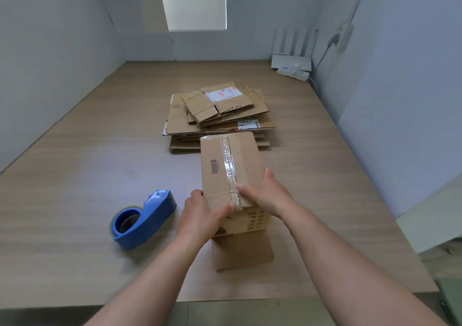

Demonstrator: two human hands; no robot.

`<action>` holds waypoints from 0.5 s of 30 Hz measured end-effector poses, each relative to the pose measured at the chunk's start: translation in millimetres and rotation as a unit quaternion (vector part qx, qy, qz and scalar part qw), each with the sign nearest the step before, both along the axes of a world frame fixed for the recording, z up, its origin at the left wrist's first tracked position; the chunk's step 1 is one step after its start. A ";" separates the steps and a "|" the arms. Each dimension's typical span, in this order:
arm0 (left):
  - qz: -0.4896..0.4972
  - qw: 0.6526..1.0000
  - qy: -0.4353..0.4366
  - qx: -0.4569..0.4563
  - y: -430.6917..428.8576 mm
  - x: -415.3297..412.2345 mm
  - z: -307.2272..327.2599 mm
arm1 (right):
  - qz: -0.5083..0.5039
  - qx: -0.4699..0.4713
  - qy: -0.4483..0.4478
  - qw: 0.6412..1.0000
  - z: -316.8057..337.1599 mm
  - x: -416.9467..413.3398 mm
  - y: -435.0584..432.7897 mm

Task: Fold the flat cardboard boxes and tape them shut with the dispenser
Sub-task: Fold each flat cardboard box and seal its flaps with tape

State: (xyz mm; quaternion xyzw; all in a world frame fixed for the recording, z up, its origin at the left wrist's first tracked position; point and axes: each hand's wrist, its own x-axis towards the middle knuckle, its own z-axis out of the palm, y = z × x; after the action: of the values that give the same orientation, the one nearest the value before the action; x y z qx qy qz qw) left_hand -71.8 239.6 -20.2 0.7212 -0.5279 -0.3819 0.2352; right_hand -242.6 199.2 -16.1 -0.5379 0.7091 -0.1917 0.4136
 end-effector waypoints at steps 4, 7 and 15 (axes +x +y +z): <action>-0.033 0.999 0.012 -0.009 -2.6 22.6 -5.8 | -0.022 -0.001 -0.001 1.000 -4.7 3.0 0.5; 0.028 0.992 -0.109 -0.062 -4.6 61.6 -16.0 | -0.022 -0.009 -0.008 1.000 -7.9 1.8 0.0; 0.066 0.954 -0.271 0.110 -12.3 123.8 -48.2 | -0.031 0.001 -0.014 0.999 -7.5 0.9 -0.8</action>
State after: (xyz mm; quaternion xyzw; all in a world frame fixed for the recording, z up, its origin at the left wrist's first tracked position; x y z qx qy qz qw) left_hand 52.0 227.3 -68.4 0.8524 -0.4776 -0.2111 0.0272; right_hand -241.7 198.3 -23.6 -0.5128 0.7199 -0.2109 0.4176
